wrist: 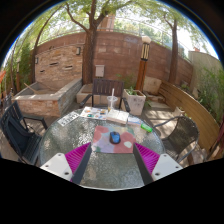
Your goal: Arrange mouse
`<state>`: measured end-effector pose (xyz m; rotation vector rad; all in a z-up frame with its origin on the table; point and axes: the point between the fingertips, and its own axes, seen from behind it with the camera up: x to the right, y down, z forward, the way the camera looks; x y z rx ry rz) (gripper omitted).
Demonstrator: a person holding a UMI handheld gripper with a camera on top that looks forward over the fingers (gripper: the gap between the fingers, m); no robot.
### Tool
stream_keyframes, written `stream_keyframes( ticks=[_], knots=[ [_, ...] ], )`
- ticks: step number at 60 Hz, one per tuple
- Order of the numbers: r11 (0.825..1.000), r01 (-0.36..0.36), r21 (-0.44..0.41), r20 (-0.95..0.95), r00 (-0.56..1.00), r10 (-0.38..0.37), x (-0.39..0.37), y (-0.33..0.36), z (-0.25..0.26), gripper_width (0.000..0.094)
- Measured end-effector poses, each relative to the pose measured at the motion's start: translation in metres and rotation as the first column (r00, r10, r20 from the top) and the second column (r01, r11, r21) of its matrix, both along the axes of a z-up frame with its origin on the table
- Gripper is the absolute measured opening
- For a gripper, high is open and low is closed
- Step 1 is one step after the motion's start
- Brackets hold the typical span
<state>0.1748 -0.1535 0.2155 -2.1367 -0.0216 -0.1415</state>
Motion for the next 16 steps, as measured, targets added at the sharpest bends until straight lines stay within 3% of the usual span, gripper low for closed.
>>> stream_keyframes(
  ticks=[16],
  knots=[
    [1.0,0.007,0.01,0.01,1.0,-0.007,-0.011,-0.048,0.017,0.0852]
  ],
)
